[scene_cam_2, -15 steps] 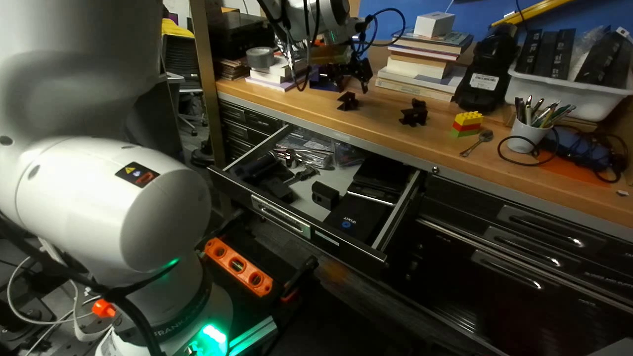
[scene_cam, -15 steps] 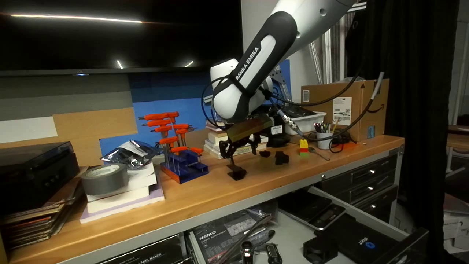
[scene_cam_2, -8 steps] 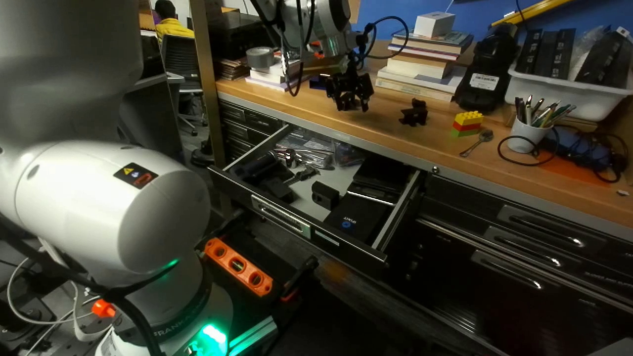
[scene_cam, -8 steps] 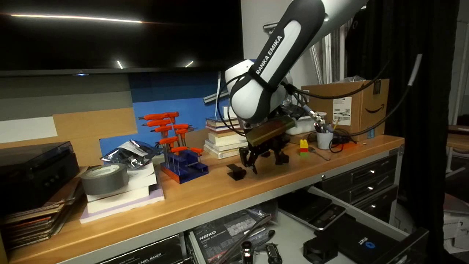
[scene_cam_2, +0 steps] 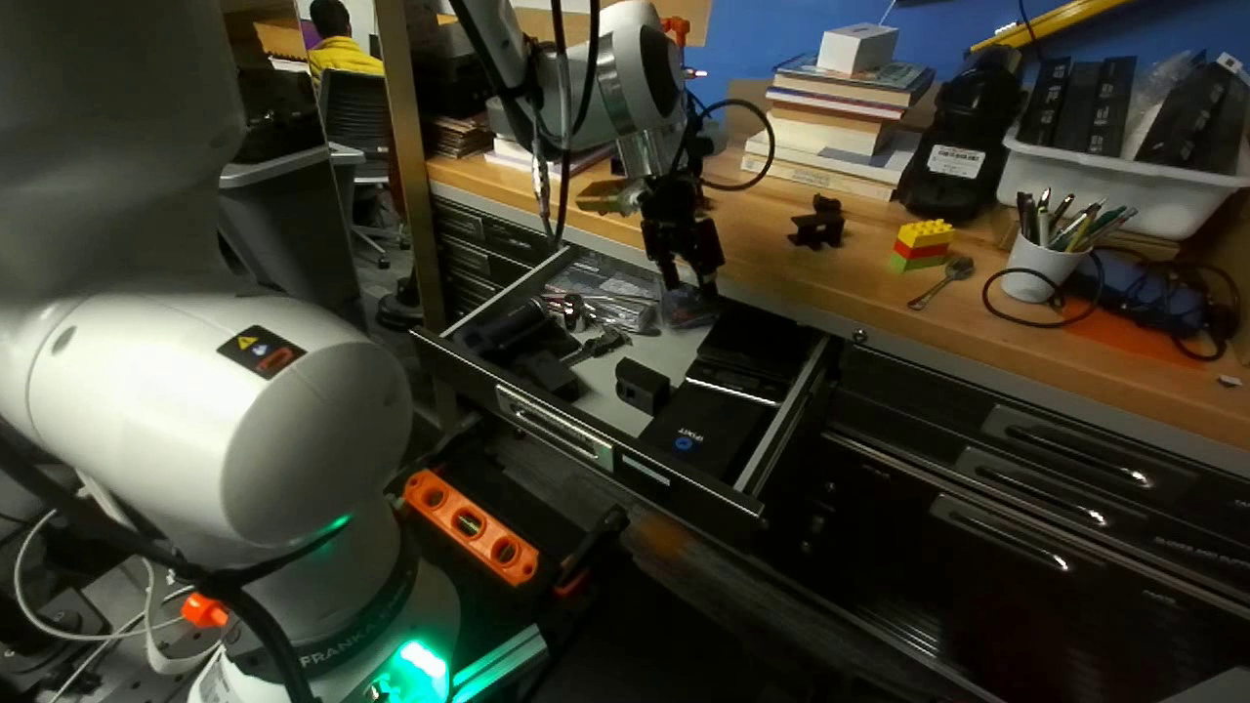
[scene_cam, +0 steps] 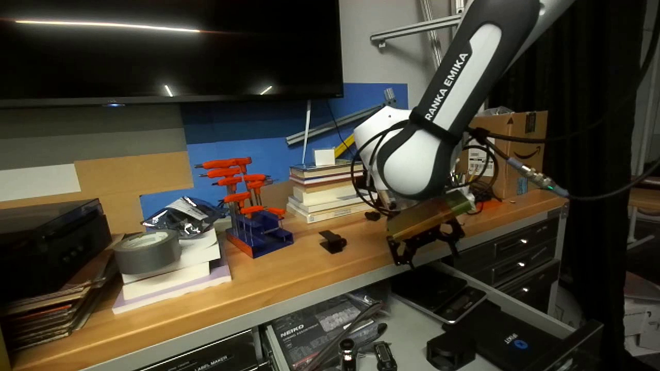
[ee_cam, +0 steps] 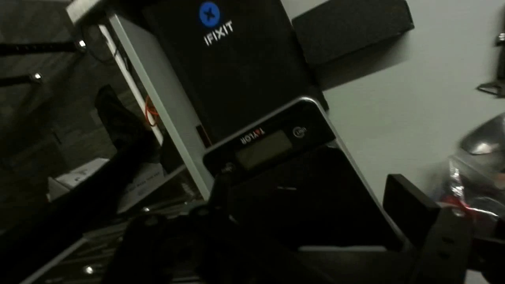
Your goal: Open the top middle drawer and remove three black objects from the drawer
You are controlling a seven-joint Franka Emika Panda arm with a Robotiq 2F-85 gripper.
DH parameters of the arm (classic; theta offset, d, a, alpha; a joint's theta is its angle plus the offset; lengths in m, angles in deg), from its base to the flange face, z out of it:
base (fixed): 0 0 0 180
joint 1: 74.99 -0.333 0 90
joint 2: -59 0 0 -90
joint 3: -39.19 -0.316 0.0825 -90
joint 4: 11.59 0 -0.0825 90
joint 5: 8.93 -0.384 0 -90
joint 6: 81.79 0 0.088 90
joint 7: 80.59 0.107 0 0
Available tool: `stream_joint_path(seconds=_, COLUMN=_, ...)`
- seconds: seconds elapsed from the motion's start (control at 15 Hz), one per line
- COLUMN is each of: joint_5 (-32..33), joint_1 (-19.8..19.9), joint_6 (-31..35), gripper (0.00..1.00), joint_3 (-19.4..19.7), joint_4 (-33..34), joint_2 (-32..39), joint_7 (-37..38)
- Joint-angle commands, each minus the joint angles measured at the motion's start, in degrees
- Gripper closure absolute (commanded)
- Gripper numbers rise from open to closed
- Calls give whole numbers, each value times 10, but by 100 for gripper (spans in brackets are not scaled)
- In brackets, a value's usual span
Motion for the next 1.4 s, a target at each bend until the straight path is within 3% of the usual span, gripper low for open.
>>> stream_joint_path(seconds=0.0, joint_5=9, joint_1=30, joint_6=37, gripper=0, joint_3=-3, joint_4=-83, joint_2=-45, joint_7=111)
stream_joint_path(seconds=0.4, joint_5=-36, joint_1=59, joint_6=119, gripper=0, joint_3=-10, joint_4=-136, joint_2=-32, joint_7=247)
stream_joint_path(seconds=0.87, joint_5=-146, joint_1=61, joint_6=226, gripper=0, joint_3=-13, joint_4=-147, joint_2=5, joint_7=349)
stream_joint_path(seconds=1.33, joint_5=-201, joint_1=29, joint_6=358, gripper=0, joint_3=21, joint_4=-171, joint_2=51, joint_7=443)
